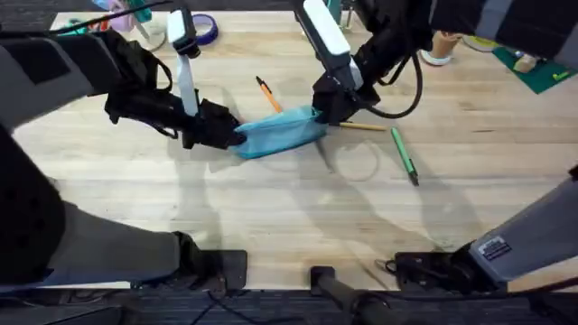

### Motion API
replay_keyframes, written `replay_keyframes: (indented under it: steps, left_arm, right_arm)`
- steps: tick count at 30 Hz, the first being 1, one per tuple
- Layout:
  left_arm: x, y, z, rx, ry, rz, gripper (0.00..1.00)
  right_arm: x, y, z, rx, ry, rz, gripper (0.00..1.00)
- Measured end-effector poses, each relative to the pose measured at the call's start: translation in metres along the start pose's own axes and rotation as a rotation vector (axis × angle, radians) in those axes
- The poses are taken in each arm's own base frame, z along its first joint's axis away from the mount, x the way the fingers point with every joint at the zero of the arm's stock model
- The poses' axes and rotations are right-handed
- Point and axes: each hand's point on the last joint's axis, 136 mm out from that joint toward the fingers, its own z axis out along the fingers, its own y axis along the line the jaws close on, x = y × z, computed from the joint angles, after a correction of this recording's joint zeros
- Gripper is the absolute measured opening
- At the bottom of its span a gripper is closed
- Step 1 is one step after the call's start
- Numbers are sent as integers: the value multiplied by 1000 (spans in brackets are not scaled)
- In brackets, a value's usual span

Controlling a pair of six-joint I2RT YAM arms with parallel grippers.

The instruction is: Unzip the bag, pick up the pens from the table one at a time and place them inside, then zip the bag closed.

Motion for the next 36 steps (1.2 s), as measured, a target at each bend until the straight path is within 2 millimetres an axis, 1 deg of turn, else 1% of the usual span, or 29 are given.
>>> replay_keyframes:
  steps: [17, 27, 36]
  left_arm:
    - [0, 0, 0, 0, 0, 0, 43]
    - [0, 1, 0, -2, -1, 2, 43]
    - [0, 1, 0, -3, -1, 2, 43]
  right_arm:
    - [-1, -2, -2, 6, 2, 40, 31]
    - [-8, -4, -18, 40, 17, 71, 31]
    - [-11, -13, -27, 73, 31, 112, 31]
